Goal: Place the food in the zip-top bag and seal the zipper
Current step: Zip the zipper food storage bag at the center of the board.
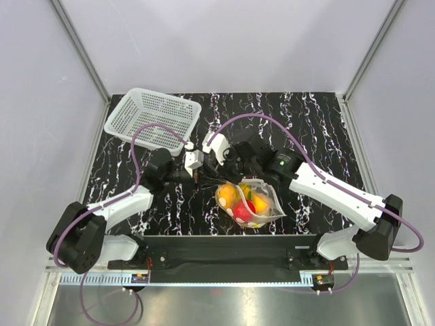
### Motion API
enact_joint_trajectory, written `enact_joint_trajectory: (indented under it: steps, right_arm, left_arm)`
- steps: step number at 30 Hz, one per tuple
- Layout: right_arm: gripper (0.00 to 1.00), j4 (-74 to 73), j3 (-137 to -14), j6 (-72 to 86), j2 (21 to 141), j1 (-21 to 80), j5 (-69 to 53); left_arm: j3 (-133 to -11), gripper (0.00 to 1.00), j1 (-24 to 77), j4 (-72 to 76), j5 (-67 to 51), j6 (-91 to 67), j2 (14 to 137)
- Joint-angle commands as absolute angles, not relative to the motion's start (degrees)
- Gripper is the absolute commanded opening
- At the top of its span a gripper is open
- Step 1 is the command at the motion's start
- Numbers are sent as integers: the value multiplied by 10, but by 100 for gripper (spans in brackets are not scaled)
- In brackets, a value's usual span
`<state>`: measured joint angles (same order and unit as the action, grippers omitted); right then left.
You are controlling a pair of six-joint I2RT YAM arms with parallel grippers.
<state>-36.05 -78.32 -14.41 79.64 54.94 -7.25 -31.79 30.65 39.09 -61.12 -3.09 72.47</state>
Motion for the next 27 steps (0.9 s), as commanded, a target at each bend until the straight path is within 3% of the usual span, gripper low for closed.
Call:
enact_joint_trajectory:
  steps: [1,7,9,27]
  right_arm:
    - [10,-362,-807,-142,789,555,-87]
    - [13,-368,-794,-126,769,555,-78]
    - [5,-374,-794,-121,768,554,-69]
    - [4,-415,-742,-95,710,554,-34]
  left_arm:
    - [-330,0,302,425,-625,-28,715]
    - [-328,0,292,446,-616,-50,718]
    - [-326,0,288,451,-612,-56,719]
    - [-311,0,257,512,-605,-118,728]
